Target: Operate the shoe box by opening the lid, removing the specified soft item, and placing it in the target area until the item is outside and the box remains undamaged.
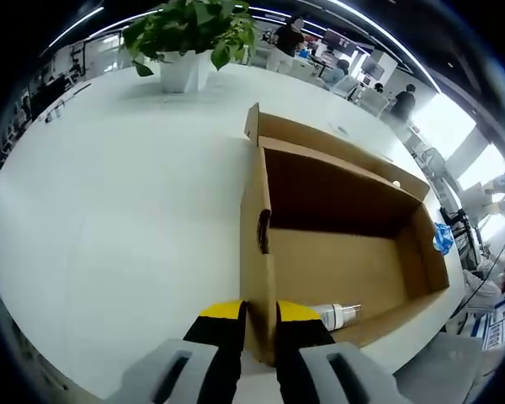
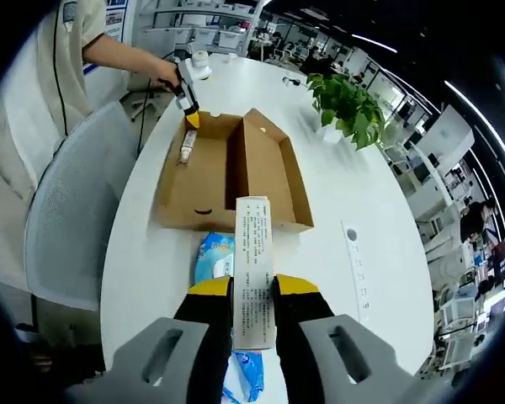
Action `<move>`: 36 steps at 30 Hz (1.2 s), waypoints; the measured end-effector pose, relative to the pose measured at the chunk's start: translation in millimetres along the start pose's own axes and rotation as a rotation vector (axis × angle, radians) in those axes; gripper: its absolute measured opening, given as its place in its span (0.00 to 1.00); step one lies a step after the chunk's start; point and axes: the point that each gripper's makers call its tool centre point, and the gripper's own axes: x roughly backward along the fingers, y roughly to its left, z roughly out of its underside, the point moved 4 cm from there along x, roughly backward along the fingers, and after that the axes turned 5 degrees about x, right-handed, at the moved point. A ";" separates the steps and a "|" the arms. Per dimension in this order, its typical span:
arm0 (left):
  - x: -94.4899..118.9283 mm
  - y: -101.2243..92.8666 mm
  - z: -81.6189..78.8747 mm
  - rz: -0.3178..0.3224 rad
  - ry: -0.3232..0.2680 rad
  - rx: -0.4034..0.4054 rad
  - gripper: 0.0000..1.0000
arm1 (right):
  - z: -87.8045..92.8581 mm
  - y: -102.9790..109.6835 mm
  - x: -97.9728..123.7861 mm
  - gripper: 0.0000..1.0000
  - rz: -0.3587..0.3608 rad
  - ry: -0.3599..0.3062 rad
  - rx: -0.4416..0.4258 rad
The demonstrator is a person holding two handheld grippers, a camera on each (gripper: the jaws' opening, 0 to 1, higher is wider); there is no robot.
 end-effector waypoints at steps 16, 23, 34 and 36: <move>-0.1 0.2 0.2 -0.001 0.008 -0.001 0.13 | 65.4 -17.9 -11.5 0.16 -0.014 0.105 -0.022; -0.1 -0.3 0.4 -0.004 0.010 -0.003 0.13 | 92.7 -24.4 -24.6 0.16 -0.029 0.145 -0.038; -0.6 0.0 0.6 -0.012 0.024 0.000 0.13 | 134.1 -31.2 -43.2 0.16 -0.057 0.199 -0.056; -0.8 0.2 0.5 -0.012 0.026 0.001 0.13 | 141.9 -32.6 -45.9 0.16 -0.058 0.209 -0.060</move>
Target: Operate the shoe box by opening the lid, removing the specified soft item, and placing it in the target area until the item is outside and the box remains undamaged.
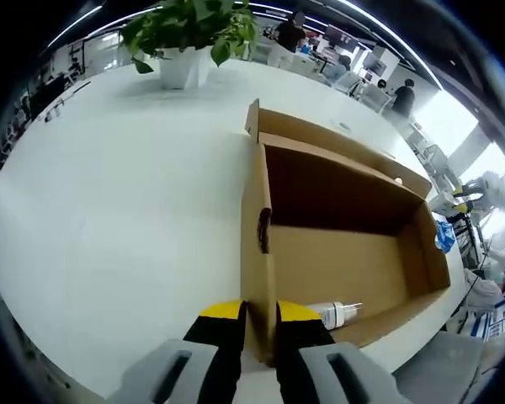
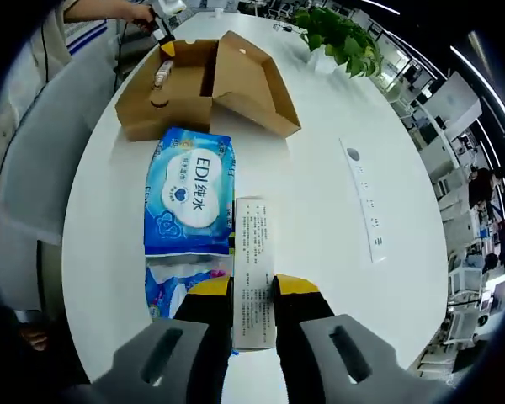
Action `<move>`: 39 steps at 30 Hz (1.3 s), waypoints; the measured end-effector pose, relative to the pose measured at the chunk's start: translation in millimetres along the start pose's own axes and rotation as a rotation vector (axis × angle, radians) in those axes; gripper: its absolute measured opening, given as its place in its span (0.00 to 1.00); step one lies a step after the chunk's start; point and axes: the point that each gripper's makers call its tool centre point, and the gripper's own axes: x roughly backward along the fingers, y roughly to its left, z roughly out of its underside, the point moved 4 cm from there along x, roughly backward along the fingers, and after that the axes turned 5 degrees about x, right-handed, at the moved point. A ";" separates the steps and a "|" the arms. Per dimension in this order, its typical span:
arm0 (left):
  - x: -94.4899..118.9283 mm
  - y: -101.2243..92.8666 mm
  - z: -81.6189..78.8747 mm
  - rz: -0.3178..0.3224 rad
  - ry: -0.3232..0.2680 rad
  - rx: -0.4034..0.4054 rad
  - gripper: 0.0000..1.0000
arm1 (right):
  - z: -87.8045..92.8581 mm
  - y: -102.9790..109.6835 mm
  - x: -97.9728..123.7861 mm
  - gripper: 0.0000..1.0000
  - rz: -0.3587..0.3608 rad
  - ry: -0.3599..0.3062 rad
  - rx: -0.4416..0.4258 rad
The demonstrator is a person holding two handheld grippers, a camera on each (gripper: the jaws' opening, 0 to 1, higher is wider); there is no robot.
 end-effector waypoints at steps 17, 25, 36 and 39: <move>-1.2 0.8 -1.2 -0.008 0.019 -0.006 0.13 | 34.4 1.0 -27.8 0.16 -0.041 0.061 0.006; -1.4 0.6 -1.1 -0.011 0.020 -0.011 0.13 | 45.6 0.9 -34.2 0.16 -0.052 0.093 0.046; -1.8 1.3 -1.3 -0.009 0.017 -0.005 0.13 | 53.2 2.5 -35.4 0.16 -0.061 0.130 0.077; -1.9 1.5 -1.3 -0.009 0.017 -0.007 0.13 | 54.4 2.1 -35.5 0.16 -0.060 0.133 0.075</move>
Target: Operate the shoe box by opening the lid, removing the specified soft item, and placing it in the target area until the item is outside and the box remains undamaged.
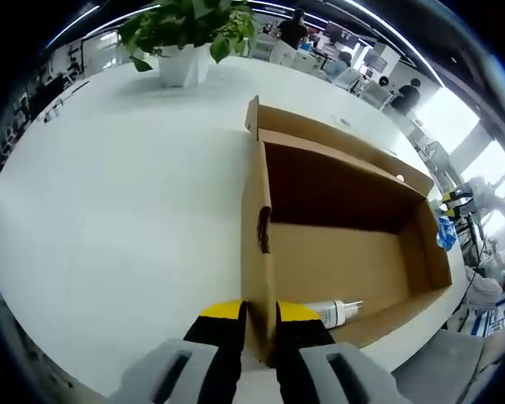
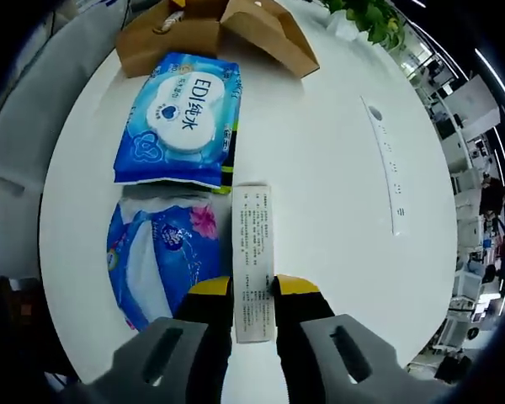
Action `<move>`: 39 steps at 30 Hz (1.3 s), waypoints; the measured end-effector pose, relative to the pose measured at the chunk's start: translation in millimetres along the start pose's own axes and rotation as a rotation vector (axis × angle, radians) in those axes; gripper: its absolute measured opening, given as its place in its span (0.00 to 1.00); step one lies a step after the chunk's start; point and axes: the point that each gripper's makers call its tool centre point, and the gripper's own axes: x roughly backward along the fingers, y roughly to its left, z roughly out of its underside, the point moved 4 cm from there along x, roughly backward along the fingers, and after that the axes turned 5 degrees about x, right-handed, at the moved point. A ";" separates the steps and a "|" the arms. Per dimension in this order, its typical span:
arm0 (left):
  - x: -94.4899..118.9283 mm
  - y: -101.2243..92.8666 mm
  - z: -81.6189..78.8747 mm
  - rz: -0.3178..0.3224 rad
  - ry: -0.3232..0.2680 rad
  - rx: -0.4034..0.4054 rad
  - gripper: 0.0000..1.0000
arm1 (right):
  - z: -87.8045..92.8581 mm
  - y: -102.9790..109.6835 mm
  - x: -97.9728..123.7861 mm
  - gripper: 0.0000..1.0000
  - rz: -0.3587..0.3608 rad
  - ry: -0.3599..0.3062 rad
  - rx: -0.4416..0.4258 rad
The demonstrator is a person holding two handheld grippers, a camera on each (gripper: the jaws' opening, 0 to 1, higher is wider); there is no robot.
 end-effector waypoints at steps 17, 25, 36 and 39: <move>3.5 1.7 -3.3 0.007 -0.026 -0.018 0.18 | -5.2 -3.2 7.7 0.24 0.038 0.007 0.007; 12.5 3.8 -7.6 0.017 -0.052 -0.032 0.22 | -8.3 -1.8 18.6 0.31 0.064 0.006 -0.014; 35.1 4.4 -29.4 0.037 -0.097 -0.135 0.29 | -19.5 6.1 41.1 0.42 0.123 -0.028 -0.130; 37.4 0.4 -33.3 0.048 -0.079 -0.209 0.30 | -25.4 12.8 48.1 0.42 0.142 -0.049 -0.167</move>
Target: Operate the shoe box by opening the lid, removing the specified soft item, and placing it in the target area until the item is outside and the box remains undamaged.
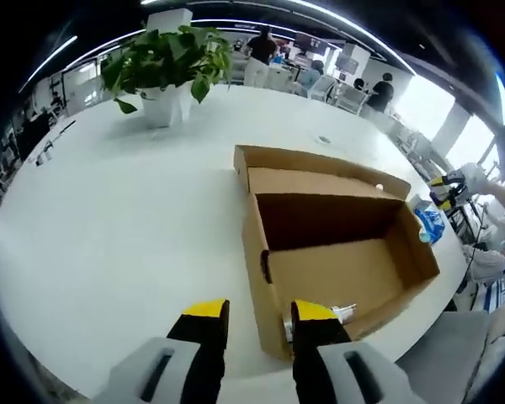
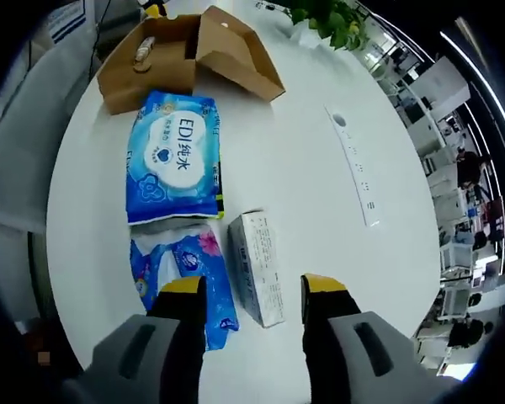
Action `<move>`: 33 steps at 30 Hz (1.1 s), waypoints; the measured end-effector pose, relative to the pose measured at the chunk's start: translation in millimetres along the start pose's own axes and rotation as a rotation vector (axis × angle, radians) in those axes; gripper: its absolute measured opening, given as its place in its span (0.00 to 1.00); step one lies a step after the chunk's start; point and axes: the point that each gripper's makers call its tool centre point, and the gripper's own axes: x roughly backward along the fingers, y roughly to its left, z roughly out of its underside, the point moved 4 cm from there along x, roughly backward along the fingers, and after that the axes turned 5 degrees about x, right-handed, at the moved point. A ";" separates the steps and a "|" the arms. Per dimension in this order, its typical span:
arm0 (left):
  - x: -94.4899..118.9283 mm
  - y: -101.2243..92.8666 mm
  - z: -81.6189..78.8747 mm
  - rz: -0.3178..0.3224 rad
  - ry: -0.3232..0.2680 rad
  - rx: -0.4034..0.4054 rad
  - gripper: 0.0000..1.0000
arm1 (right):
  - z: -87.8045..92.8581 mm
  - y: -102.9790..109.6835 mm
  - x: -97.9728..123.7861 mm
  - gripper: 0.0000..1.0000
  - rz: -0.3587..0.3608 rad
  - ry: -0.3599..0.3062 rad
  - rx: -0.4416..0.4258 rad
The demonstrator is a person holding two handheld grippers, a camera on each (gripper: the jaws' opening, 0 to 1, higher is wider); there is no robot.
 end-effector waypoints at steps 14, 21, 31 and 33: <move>0.8 -28.7 -27.3 0.084 0.042 -0.303 0.42 | -40.2 37.7 39.6 0.64 0.088 -0.184 -0.287; -2.3 -44.3 -36.6 0.140 0.089 -0.483 0.47 | -52.4 62.4 59.1 0.70 0.139 -0.249 -0.363; -19.3 -58.8 -24.3 0.234 0.212 -0.710 0.52 | -67.1 105.8 73.8 0.77 0.178 -0.342 -0.458; -23.8 -58.8 -23.6 0.244 0.228 -0.718 0.53 | -70.6 115.0 75.2 0.78 0.181 -0.351 -0.466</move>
